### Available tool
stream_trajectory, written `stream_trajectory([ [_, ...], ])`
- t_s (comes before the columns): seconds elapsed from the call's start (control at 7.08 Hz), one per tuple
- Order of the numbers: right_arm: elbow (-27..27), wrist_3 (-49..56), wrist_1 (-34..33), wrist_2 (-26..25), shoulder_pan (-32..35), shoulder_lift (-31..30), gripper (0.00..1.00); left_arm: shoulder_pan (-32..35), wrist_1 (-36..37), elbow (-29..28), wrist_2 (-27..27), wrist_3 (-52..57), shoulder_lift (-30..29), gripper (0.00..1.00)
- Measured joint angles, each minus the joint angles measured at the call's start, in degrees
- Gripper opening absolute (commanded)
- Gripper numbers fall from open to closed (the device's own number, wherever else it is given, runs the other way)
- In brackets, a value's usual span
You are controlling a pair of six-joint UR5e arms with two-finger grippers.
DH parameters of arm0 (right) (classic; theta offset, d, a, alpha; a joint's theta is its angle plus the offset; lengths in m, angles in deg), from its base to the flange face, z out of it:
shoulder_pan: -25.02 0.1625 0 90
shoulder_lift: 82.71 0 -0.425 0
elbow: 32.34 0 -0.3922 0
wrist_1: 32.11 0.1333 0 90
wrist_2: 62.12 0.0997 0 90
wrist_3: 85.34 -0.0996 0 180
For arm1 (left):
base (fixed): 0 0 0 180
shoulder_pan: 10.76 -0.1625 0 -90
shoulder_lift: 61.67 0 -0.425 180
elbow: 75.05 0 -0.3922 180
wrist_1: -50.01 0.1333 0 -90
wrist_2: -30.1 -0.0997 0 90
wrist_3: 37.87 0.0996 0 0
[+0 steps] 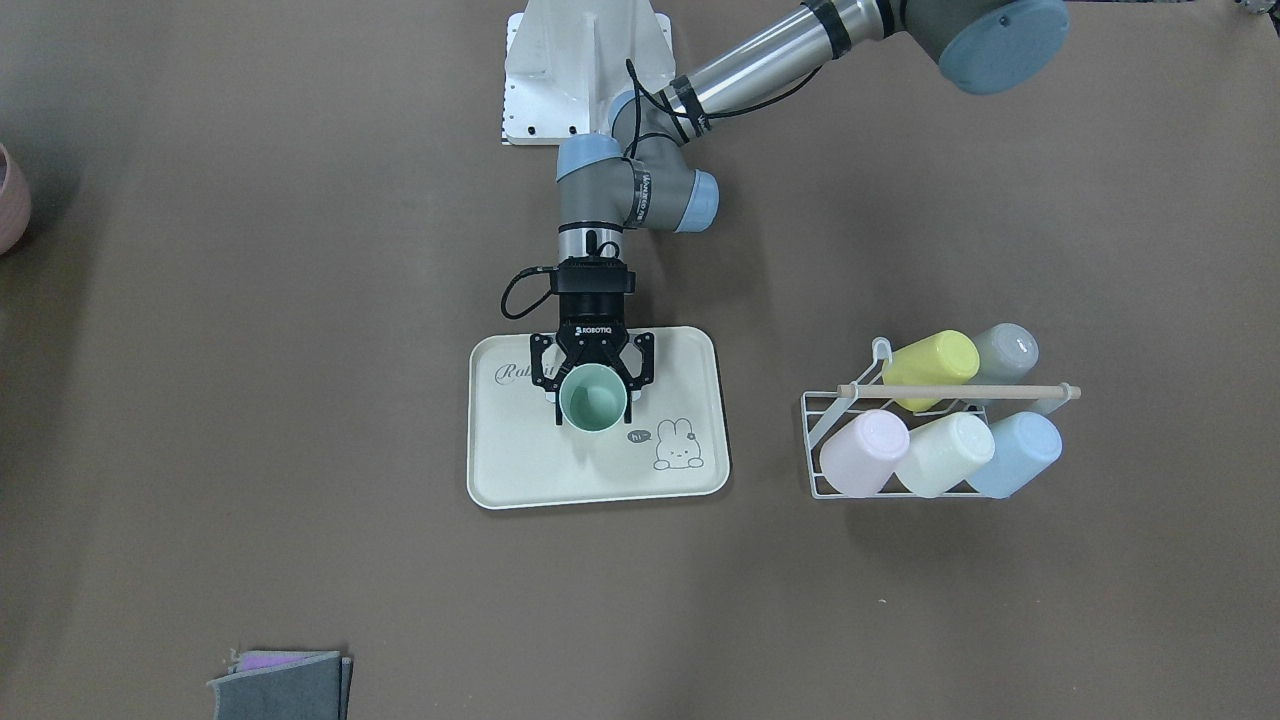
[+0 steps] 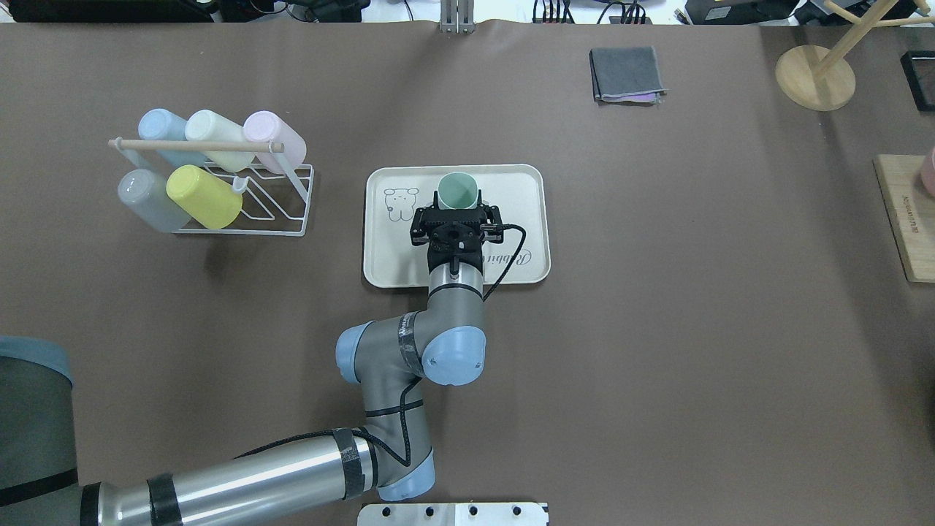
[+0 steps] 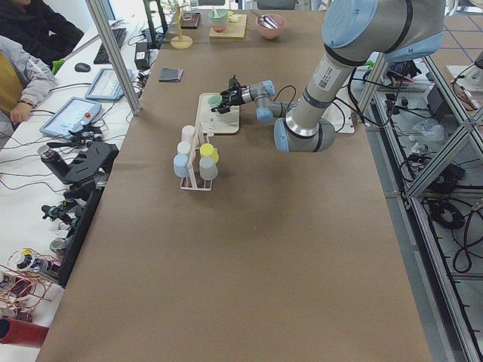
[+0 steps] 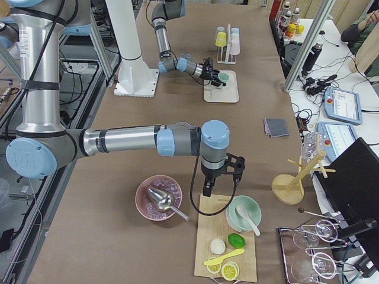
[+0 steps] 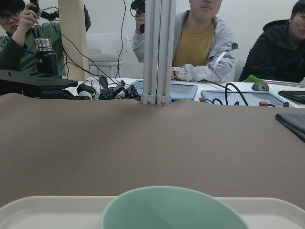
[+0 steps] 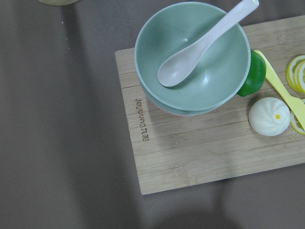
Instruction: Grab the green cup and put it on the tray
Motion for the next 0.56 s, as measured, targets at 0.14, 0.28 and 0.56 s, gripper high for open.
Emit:
stream_trajectory([
  [0.14,0.03,0.04,0.0,0.01,0.0,-0.01,1.0,-0.07,-0.06,0.1,-0.04,0.03,0.15,0.99],
  [0.28,0.05,0.05,0.0,0.01,0.0,-0.02,1.0,-0.11,-0.21,1.09,-0.19,0.07,0.65,0.99],
  [0.56,0.08,0.06,0.0,0.02,0.0,-0.02,1.0,-0.17,-0.33,7.21,-2.1,0.27,3.84,0.99],
])
